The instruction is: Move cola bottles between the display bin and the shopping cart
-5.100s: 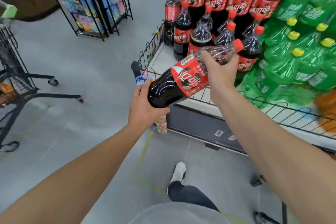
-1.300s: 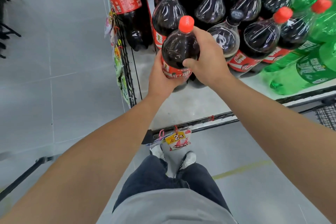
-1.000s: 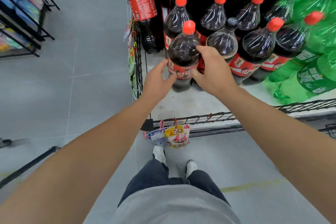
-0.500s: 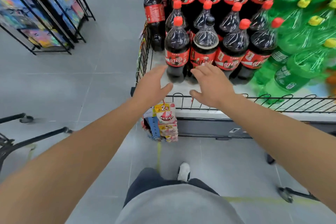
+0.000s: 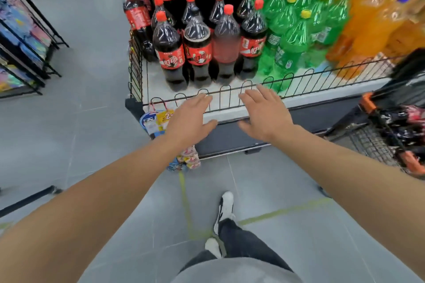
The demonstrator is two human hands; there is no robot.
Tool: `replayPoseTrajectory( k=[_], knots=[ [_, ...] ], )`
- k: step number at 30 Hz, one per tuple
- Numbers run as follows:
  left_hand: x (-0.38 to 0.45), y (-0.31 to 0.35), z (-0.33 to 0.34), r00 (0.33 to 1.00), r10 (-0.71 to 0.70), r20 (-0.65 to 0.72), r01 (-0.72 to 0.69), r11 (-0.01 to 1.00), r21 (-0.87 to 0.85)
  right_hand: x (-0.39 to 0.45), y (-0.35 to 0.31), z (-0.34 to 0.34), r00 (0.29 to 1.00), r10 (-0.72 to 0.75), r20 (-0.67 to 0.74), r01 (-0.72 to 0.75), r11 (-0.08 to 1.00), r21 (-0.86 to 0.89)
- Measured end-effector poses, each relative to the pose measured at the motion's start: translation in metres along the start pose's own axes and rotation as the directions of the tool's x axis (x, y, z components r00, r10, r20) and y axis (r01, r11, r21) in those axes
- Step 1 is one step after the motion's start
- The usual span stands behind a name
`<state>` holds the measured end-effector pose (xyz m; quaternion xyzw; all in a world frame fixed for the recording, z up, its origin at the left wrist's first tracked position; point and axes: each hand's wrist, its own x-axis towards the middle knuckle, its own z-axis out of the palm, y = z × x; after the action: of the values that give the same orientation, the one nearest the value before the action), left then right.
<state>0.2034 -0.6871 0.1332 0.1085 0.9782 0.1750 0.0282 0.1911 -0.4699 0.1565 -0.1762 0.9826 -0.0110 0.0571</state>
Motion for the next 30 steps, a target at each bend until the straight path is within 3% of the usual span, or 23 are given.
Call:
replayPoseTrajectory(
  k=[13,22,30],
  knots=[
    [0.017,0.23,0.086,0.938,0.294,0.185,-0.289,0.956,-0.056,-0.197,0.192,0.032,0.924,0.38,0.035,-0.381,0.923,0.048],
    [0.053,0.42,0.169,0.89,0.388,0.239,-0.386,0.921,-0.058,-0.309,0.374,0.037,0.865,0.497,0.078,-0.5,0.865,0.033],
    [0.101,0.534,0.215,0.851,0.451,0.269,-0.449,0.891,-0.073,-0.343,0.491,0.046,0.817,0.563,0.123,-0.572,0.818,0.053]
  ],
)
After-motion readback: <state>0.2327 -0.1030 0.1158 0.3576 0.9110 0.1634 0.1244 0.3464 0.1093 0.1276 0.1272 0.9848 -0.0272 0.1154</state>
